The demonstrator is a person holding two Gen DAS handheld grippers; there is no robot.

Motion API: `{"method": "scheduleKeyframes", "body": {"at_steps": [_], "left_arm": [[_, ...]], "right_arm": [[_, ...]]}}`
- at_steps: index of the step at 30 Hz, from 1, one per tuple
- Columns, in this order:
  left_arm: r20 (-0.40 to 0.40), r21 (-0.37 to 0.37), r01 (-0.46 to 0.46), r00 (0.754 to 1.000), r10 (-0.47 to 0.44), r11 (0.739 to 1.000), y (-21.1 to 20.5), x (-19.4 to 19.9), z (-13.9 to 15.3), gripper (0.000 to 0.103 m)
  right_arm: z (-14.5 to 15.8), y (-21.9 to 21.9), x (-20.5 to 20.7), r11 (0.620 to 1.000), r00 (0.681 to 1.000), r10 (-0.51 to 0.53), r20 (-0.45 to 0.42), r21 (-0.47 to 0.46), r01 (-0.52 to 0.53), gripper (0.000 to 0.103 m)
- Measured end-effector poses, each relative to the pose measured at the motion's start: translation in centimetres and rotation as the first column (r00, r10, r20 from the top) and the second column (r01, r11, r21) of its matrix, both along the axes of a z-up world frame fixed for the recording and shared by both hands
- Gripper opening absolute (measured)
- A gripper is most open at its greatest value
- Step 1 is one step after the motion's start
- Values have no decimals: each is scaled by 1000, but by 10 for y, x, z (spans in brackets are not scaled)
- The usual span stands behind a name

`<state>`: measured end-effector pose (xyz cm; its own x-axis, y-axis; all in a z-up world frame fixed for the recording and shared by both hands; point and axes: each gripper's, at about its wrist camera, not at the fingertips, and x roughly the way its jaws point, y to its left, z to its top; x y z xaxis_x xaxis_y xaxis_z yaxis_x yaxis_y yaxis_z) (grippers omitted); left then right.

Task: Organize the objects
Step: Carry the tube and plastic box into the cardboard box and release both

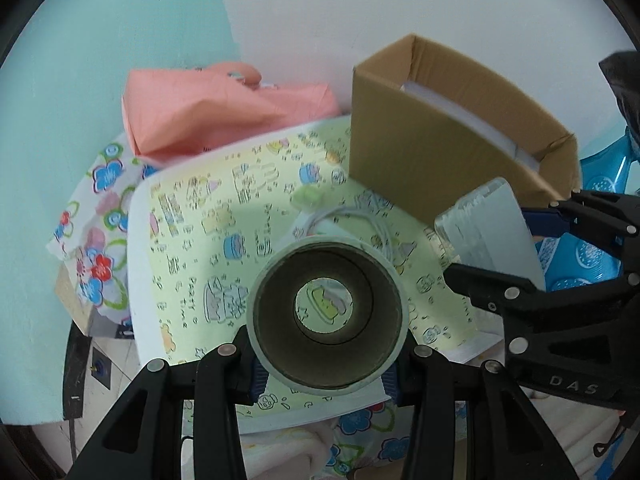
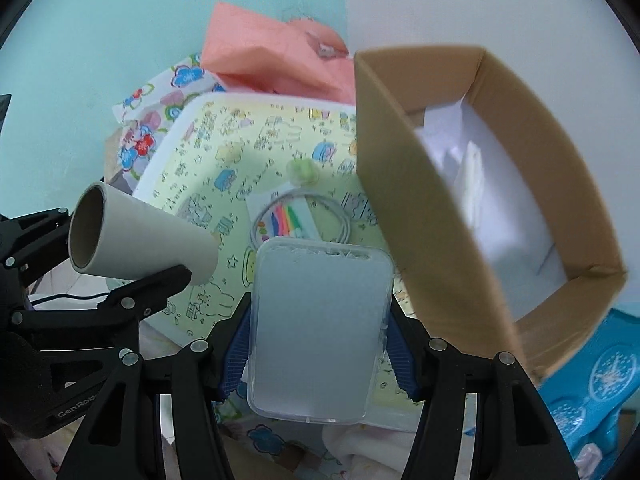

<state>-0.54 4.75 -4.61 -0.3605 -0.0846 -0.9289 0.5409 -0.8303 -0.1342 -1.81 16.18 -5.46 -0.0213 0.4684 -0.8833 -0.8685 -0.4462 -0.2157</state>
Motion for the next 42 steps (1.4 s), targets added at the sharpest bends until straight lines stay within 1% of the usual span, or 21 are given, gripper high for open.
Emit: {"method": "scheduleKeyframes", "body": {"at_steps": [4, 7, 11, 15, 17, 20, 23, 34, 36, 40, 42], "left_arm": [[-23, -8, -3, 1000, 3, 1000, -2, -9, 19, 45], [-42, -12, -2, 999, 2, 1000, -2, -19, 32, 45], [-44, -29, 18, 999, -19, 999, 1, -33, 42, 45], [-62, -41, 35, 997, -37, 999, 4, -49, 53, 45], [-78, -45, 45, 996, -49, 998, 6, -59, 57, 45], [-80, -44, 61, 995, -64, 997, 9, -74, 60, 45], [-80, -56, 83, 993, -87, 995, 13, -91, 63, 45], [-107, -55, 134, 984, -139, 989, 15, -138, 65, 45], [-109, -48, 141, 983, -146, 989, 14, -144, 64, 45], [-100, -58, 157, 982, -162, 986, 14, -157, 63, 45], [-105, -50, 152, 982, -157, 987, 13, -162, 63, 45]], "right_arm": [[23, 3, 7, 1000, 999, -1, -46, 12, 2, 62], [37, 4, 12, 999, 999, -4, -39, 37, 6, 62], [51, 7, 21, 998, 999, -33, -31, 46, 34, 62], [64, 9, 34, 997, 998, -52, -30, 60, 54, 63], [70, 11, 43, 995, 997, -67, -37, 73, 70, 62], [79, 16, 57, 991, 994, -94, -50, 87, 98, 63], [84, 21, 69, 987, 991, -121, -55, 96, 125, 63], [96, 43, 106, 967, 972, -223, -71, 110, 230, 63], [97, 48, 111, 962, 968, -239, -81, 112, 247, 63], [97, 55, 121, 956, 958, -262, -112, 108, 274, 63], [96, 59, 125, 953, 954, -273, -122, 102, 286, 63]]}}
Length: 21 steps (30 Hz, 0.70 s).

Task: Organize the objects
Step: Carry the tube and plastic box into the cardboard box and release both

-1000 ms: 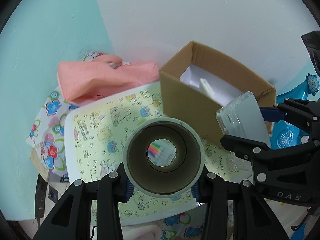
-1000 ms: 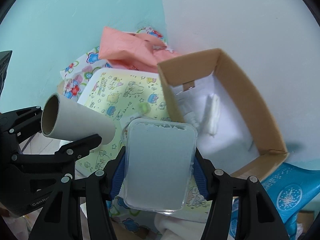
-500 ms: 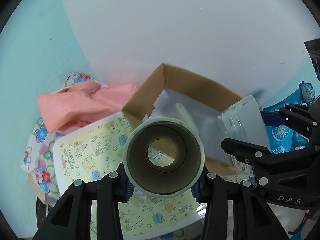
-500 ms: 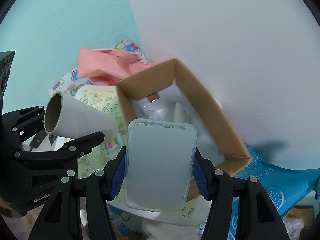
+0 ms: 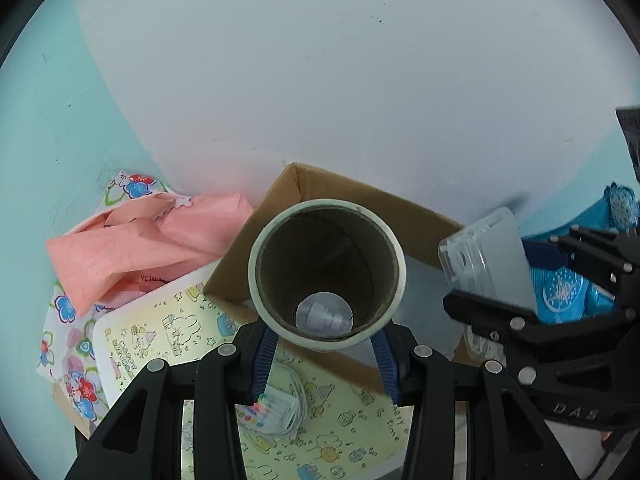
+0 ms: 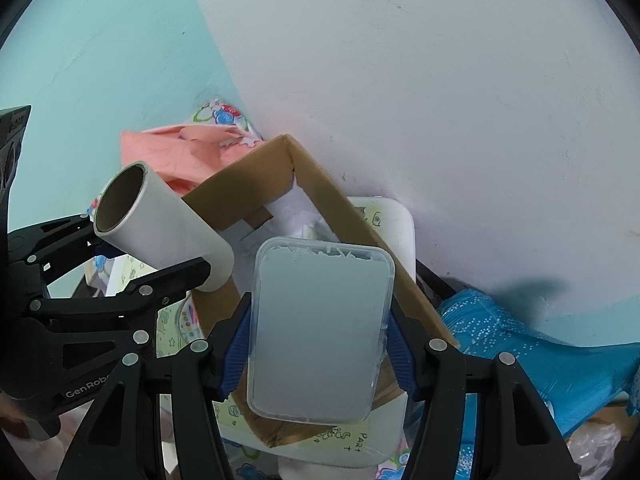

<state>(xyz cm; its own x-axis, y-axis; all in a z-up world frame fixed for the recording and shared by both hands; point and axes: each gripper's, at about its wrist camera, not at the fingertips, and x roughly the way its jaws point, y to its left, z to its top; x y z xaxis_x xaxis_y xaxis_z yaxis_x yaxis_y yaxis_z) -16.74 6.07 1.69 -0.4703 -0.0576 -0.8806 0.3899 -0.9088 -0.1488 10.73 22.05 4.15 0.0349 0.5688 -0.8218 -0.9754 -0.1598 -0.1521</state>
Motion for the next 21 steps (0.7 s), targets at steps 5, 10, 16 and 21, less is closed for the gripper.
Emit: {"method": "scheduleKeyframes", "body": {"at_steps": [5, 10, 16, 21], "left_arm": [[-5, 3, 9, 1000, -9, 1000, 3, -16, 0, 45], [33, 14, 12, 999, -12, 1000, 4, -34, -16, 45], [63, 28, -3, 998, 2, 1000, 2, -47, -31, 45], [65, 73, -39, 997, 35, 997, -7, -50, -33, 48]], "right_arm": [[0, 4, 7, 1000, 1000, -14, 0, 11, 14, 63], [-4, 10, 18, 999, 999, -47, -8, 2, 47, 63], [-11, 16, 24, 998, 997, -65, -37, -14, 64, 63], [-17, 17, 23, 997, 996, -73, -46, -21, 72, 63]]}}
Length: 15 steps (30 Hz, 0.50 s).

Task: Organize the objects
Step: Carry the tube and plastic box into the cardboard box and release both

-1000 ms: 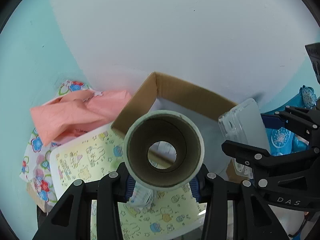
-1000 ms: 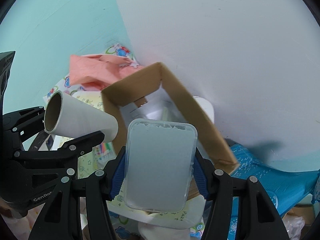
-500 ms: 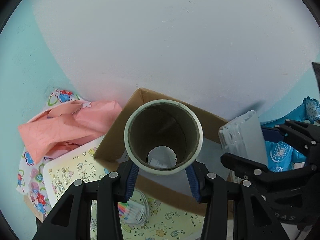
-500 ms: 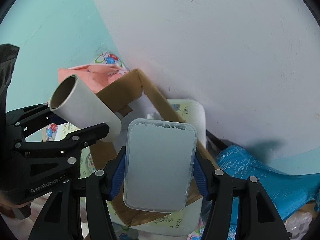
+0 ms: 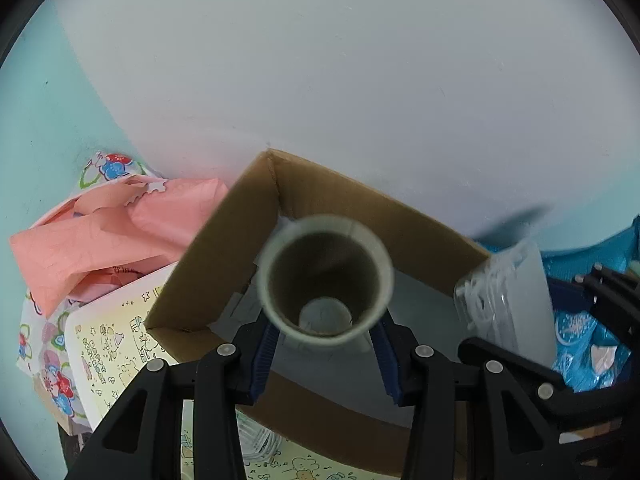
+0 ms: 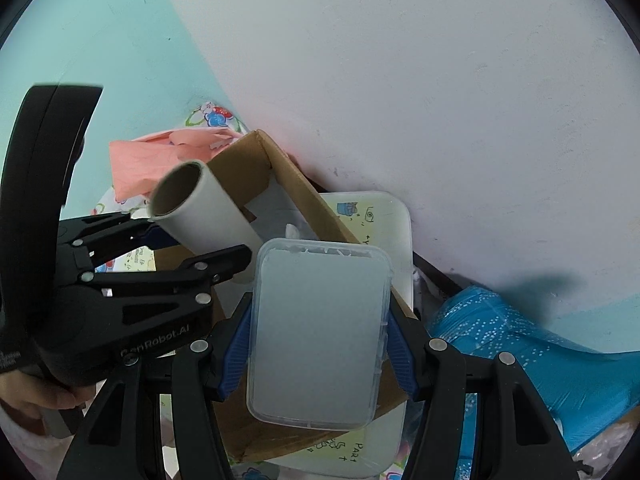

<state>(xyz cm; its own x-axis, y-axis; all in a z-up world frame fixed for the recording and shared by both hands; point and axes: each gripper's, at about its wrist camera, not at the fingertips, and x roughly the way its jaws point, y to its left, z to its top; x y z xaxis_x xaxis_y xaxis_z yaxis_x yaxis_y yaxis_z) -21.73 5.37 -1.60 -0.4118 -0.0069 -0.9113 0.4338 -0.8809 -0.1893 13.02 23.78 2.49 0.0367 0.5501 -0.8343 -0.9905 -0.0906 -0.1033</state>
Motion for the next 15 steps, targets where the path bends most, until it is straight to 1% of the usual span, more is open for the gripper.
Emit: {"method": "scheduleKeyframes", "body": {"at_steps": [1, 2, 5, 10, 15], "left_arm": [[2, -4, -5, 1000, 5, 1000, -1, 0, 1, 56], [6, -13, -15, 1000, 15, 1000, -3, 0, 2, 67], [-1, -16, -25, 1000, 25, 1000, -6, 6, 9, 79], [-1, -26, -67, 998, 67, 997, -16, 21, 20, 89], [8, -91, -83, 996, 84, 992, -21, 38, 22, 95]], "right_arm": [[-1, 0, 0, 1000, 1000, -2, -3, -2, 2, 63], [-1, 0, 0, 1000, 1000, -4, -8, -3, 4, 63], [-2, -1, 1, 1000, 999, -23, -23, -4, 23, 62], [-4, -3, 0, 999, 999, -39, -27, -8, 39, 62], [-11, 9, -6, 999, 999, -43, -6, -28, 43, 62]]}}
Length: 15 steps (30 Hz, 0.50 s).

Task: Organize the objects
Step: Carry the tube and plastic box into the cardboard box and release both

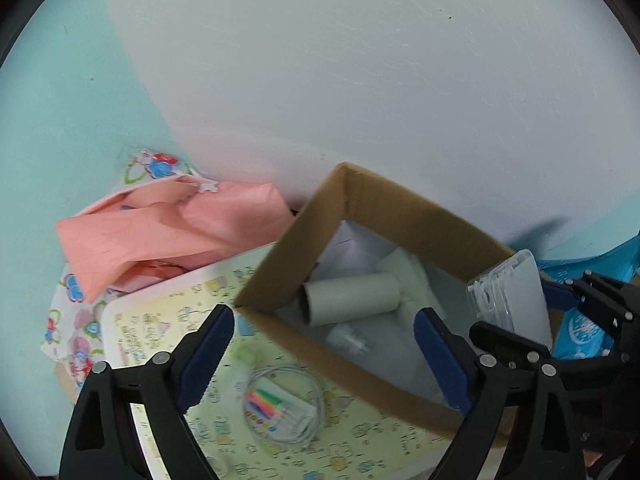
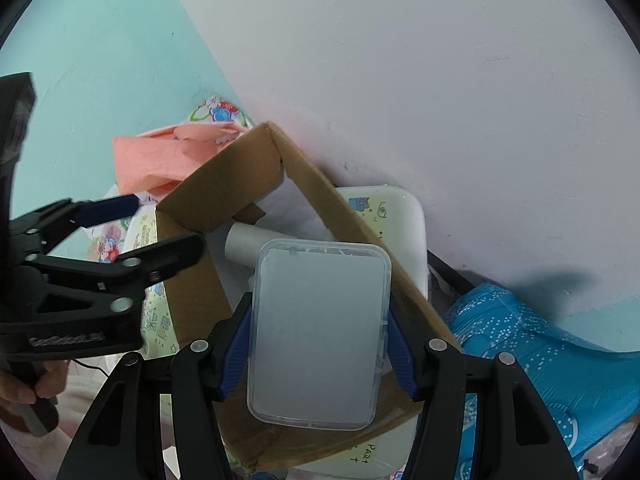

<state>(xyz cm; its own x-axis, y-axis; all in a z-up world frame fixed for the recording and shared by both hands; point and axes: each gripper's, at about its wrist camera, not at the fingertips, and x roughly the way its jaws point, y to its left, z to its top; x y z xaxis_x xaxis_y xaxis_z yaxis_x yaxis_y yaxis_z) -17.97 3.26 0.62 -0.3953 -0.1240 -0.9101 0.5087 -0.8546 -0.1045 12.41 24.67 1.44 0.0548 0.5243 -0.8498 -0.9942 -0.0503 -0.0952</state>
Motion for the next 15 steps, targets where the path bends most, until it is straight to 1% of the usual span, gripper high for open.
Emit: {"method": "scheduleKeyframes", "body": {"at_steps": [2, 7, 12, 14, 15], "left_arm": [[8, -12, -2, 1000, 2, 1000, 0, 5, -4, 95], [35, 20, -13, 999, 13, 1000, -9, 11, -21, 95], [69, -3, 0, 998, 0, 1000, -9, 18, -31, 95], [73, -3, 0, 997, 0, 1000, -10, 19, -34, 95], [74, 0, -2, 997, 2, 1000, -10, 20, -35, 95]], "right_arm": [[-8, 5, -6, 1000, 1000, 0, 21, -13, 0, 62], [-23, 11, -14, 998, 999, -5, 37, -60, 7, 63], [-37, 18, -16, 994, 997, -28, 67, -100, 35, 64], [-40, 19, -15, 992, 997, -40, 64, -113, 47, 66], [-41, 19, -15, 991, 997, -50, 59, -119, 57, 70]]}}
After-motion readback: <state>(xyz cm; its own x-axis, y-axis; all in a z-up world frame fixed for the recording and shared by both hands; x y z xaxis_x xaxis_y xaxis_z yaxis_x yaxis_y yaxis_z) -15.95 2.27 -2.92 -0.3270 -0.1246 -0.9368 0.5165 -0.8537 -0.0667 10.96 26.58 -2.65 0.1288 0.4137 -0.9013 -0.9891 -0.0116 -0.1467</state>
